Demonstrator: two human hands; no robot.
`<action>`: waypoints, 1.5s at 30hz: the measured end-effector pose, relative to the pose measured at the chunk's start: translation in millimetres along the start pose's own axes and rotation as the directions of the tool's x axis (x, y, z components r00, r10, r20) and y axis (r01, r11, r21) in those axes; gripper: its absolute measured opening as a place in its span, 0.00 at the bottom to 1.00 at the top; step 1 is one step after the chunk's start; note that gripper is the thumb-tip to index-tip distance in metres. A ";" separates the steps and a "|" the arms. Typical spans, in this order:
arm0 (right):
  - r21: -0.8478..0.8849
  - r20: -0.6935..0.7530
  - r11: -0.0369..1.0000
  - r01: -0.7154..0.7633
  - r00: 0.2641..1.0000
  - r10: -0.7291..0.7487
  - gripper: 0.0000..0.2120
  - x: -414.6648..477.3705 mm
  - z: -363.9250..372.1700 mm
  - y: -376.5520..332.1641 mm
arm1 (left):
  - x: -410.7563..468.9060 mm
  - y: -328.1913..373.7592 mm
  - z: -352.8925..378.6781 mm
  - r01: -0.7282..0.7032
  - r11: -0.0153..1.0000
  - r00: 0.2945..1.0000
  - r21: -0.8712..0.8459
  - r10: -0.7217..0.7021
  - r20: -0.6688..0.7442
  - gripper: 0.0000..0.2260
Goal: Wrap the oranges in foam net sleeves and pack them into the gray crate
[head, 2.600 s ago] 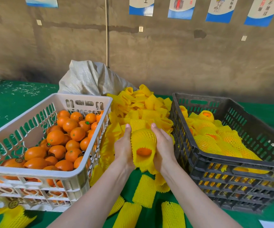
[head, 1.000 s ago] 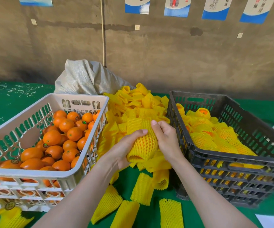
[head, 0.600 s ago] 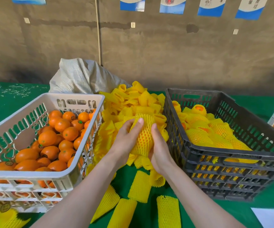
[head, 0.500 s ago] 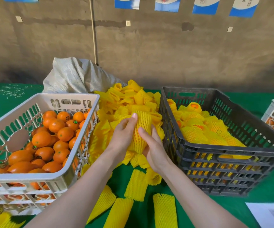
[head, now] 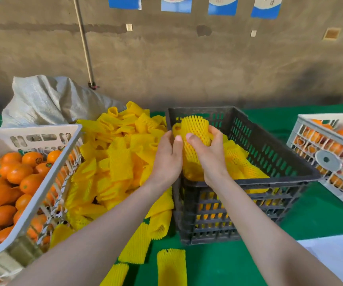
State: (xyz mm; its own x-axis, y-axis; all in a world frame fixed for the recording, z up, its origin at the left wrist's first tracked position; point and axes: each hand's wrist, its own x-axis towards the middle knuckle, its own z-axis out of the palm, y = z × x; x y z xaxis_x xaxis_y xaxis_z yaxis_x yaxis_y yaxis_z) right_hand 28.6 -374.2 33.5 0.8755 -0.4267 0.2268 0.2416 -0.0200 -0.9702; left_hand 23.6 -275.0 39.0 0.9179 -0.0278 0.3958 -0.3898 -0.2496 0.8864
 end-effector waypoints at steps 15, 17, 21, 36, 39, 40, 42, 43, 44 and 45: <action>-0.967 0.056 0.254 0.031 0.994 0.093 0.30 172.0 -105.7 36.8 | 36.2 -32.5 94.1 -0.403 0.612 0.784 0.680 -0.152 0.602 0.17; -0.991 0.072 0.121 0.062 0.994 0.082 0.29 181.7 -114.8 50.9 | 35.7 -34.3 93.7 -0.401 0.619 0.783 0.675 -0.151 0.603 0.16; -0.994 0.084 -0.041 0.100 0.952 0.293 0.24 183.4 -113.8 74.8 | 35.8 -35.3 94.8 -0.385 0.634 0.787 0.671 -0.154 0.597 0.17; -0.928 0.323 0.243 0.282 0.935 0.149 0.25 149.3 -82.9 46.0 | 33.4 -14.4 69.2 -0.239 0.870 0.931 0.430 0.080 0.357 0.10; -0.798 0.403 0.437 0.414 0.907 -0.123 0.20 119.3 -54.0 22.5 | 37.7 -3.1 31.5 -0.129 0.948 0.975 0.291 0.069 0.210 0.06; -0.743 0.414 0.485 0.461 0.886 -0.208 0.19 104.3 -41.6 13.8 | 38.9 -1.6 15.6 -0.069 0.969 0.988 0.239 0.033 0.152 0.05; -0.618 0.454 0.547 0.565 0.824 -0.339 0.17 69.4 -14.7 -2.6 | 39.0 -3.4 -16.5 0.060 0.988 0.995 0.140 -0.069 0.066 0.04; -0.545 0.485 0.573 0.612 0.788 -0.380 0.16 50.6 -1.2 -9.5 | 37.3 -6.5 -31.7 0.115 0.988 0.992 0.100 -0.119 0.039 0.05; -0.472 0.516 0.601 0.645 0.755 -0.405 0.16 31.3 12.3 -15.2 | 34.2 -10.5 -46.4 0.161 0.985 0.987 0.064 -0.163 0.018 0.06; -0.406 0.545 0.629 0.663 0.728 -0.415 0.15 13.0 24.5 -18.1 | 29.8 -15.6 -59.8 0.198 0.979 0.980 0.035 -0.198 -0.004 0.08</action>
State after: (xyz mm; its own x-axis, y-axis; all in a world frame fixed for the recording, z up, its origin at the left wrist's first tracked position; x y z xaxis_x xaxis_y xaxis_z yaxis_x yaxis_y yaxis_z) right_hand 45.8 -357.3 56.1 0.7657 0.1905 0.6144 0.5619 -0.6628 -0.4949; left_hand 52.6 -214.0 51.3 0.9767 0.0261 0.2131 -0.1971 -0.2843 0.9383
